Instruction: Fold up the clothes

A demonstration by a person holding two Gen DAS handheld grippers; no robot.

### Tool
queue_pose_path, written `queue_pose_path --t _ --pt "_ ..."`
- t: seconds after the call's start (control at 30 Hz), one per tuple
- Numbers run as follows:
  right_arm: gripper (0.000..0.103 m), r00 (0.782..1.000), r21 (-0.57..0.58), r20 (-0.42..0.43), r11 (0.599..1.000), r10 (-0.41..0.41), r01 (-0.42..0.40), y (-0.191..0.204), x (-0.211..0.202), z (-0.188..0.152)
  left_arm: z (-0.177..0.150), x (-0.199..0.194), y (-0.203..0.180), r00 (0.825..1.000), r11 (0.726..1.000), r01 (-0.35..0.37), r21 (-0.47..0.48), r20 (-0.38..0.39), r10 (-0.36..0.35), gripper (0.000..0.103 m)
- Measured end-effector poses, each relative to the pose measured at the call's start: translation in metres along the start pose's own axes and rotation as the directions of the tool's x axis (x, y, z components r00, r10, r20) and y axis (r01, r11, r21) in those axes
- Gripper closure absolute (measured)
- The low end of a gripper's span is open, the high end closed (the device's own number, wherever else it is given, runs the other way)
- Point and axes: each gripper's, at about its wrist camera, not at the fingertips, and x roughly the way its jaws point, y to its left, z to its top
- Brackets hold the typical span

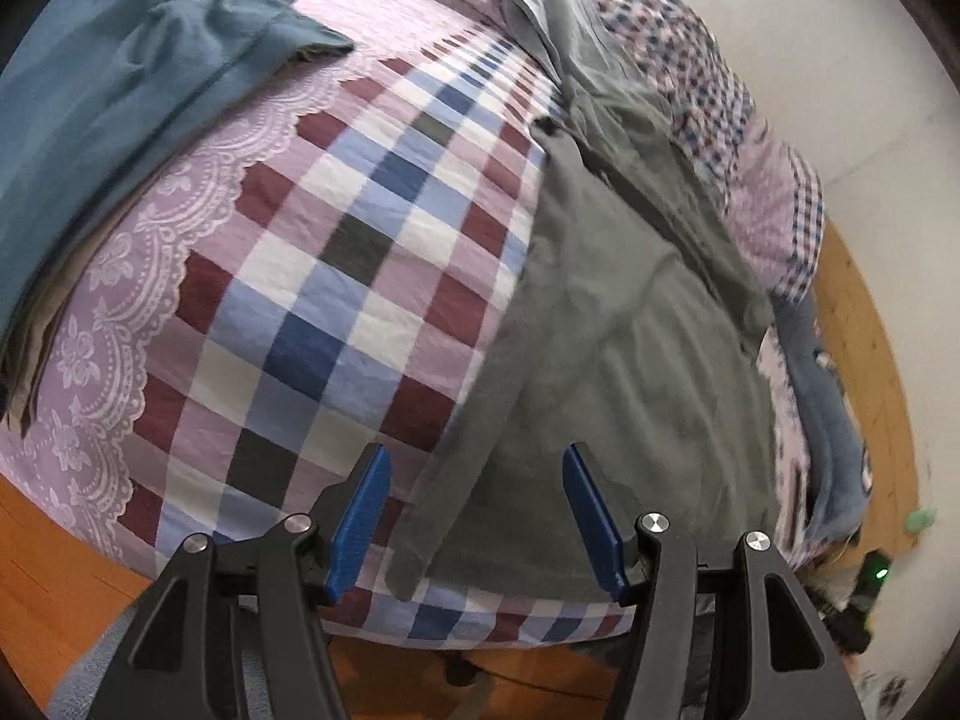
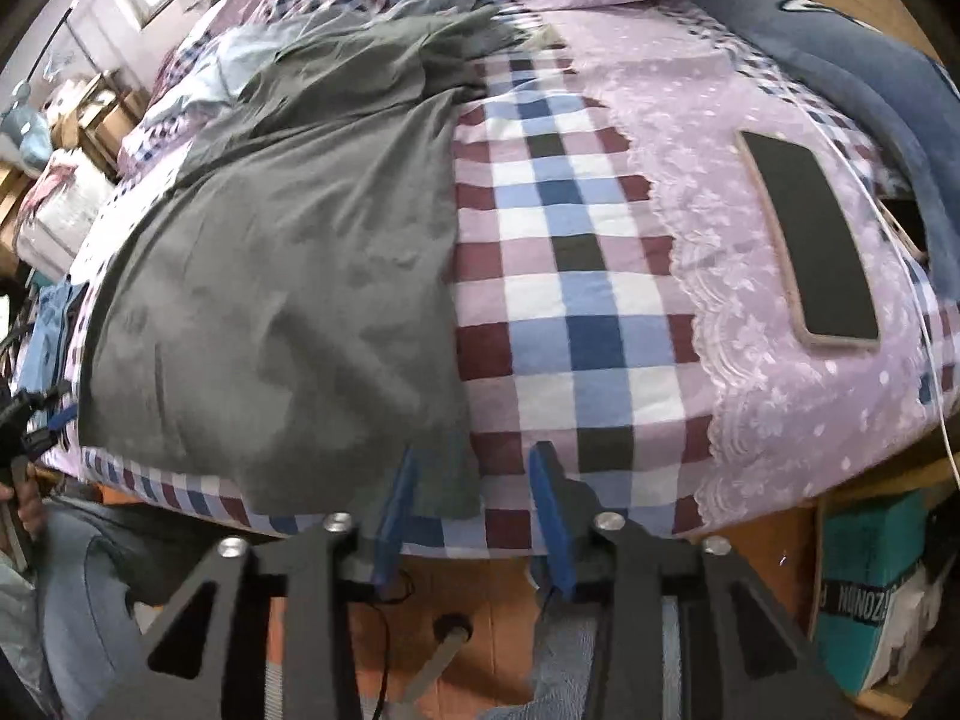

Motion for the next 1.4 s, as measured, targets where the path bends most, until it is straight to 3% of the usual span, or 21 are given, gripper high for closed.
queue_pose_path --t 0.3,0.37,0.4,0.57,0.7,0.83,0.97,1.13,1.3,1.4 --pt "0.06 0.992 -0.121 -0.121 0.993 -0.023 0.009 0.021 0.051 0.008 0.003 0.001 -0.008 1.0 1.0 0.022 0.007 0.014 -0.022 0.039" --pt "0.078 0.99 -0.146 -0.13 0.989 -0.048 0.029 0.027 0.057 0.007 0.004 0.002 -0.008 1.0 1.0 0.024 0.004 0.014 -0.024 0.039" --pt "0.102 0.989 -0.159 -0.133 0.986 -0.067 0.046 0.03 0.06 0.007 0.005 0.002 -0.008 1.0 1.0 0.026 0.0 0.014 -0.026 0.039" --pt "0.103 0.985 -0.246 -0.027 0.956 -0.172 0.16 0.046 0.026 0.003 0.005 0.0 -0.004 0.999 0.999 0.04 -0.016 0.017 -0.039 0.039" --pt "0.103 0.991 -0.193 0.014 0.973 -0.13 0.13 0.026 -0.021 0.005 0.006 -0.001 -0.001 0.999 0.999 0.045 -0.019 0.018 -0.044 0.039" --pt "0.103 0.954 -0.259 -0.022 0.924 -0.298 0.282 0.021 -0.004 0.003 0.007 -0.001 0.0 0.999 0.999 0.049 -0.019 0.017 -0.049 0.039" --pt "0.103 0.935 -0.282 -0.031 0.901 -0.352 0.33 0.016 0.004 -0.002 0.006 -0.003 -0.001 0.999 0.999 0.047 -0.007 0.014 -0.047 0.039" --pt "0.103 0.917 -0.274 -0.033 0.886 -0.397 0.374 0.015 0.017 0.007 0.008 -0.002 0.002 0.999 0.999 0.044 -0.001 0.007 -0.044 0.039" --pt "0.099 0.909 -0.203 0.06 0.886 -0.413 0.416 0.019 -0.005 0.014 0.01 -0.002 0.009 0.995 0.994 0.1 -0.032 -0.002 -0.101 0.039" --pt "0.093 0.928 -0.157 0.131 0.917 -0.35 0.368 0.028 -0.015 0.02 0.01 0.006 0.007 0.987 0.987 0.154 -0.039 -0.027 -0.155 0.039"
